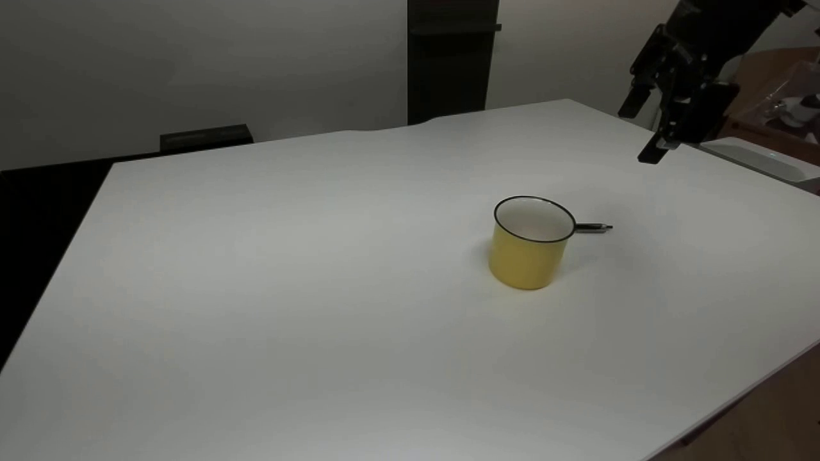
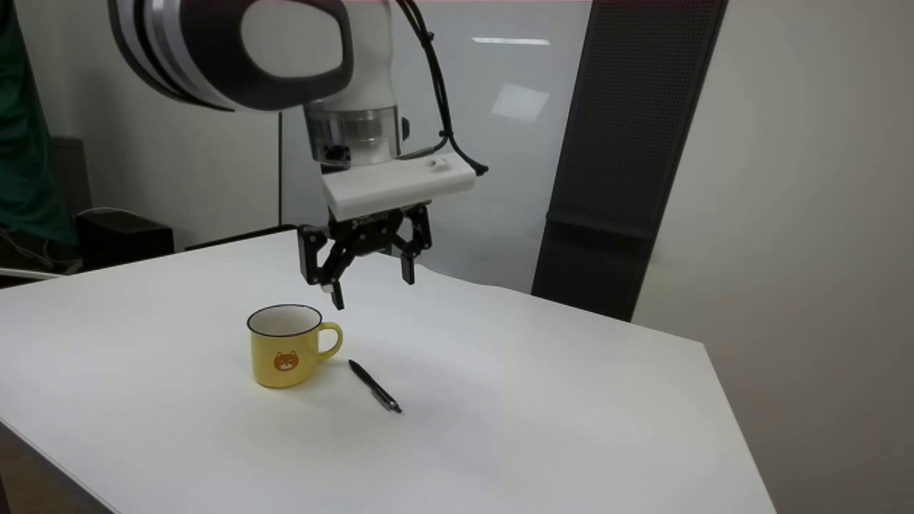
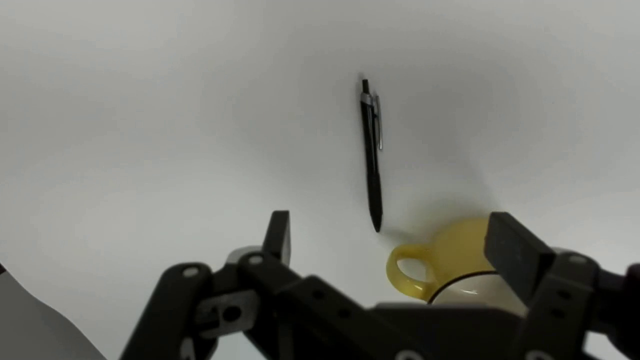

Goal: Put the pen in the yellow cup

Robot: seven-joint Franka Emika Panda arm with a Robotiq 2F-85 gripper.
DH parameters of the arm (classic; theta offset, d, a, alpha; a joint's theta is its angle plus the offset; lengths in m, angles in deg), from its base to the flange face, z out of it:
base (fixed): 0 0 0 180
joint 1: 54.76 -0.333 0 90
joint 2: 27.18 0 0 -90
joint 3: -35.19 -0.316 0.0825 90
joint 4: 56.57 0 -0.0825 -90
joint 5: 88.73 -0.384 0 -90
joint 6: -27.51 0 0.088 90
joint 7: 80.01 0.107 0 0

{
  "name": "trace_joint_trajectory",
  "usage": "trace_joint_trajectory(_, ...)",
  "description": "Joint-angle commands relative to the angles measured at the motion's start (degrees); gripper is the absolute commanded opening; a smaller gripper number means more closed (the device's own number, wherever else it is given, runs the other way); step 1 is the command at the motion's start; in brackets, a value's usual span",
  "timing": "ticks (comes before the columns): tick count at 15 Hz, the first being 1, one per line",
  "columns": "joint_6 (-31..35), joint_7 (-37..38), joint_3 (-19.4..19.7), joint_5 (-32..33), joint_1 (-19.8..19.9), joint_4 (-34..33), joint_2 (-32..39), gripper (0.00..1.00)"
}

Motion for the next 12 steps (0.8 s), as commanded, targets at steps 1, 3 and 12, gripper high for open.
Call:
trace_joint_trajectory(1,0.4,-0.4,-1.2,-2.7,0.8,-1.4,3.0,1.00)
trace_joint_trajectory(3,0.0,-3.0,-3.2,-5.9,2.0,-2.0,4.1,1.00)
trace_joint_trajectory(12,-2.4,-4.8,-5.3,-9.3,4.2,-4.7,8.9,1.00)
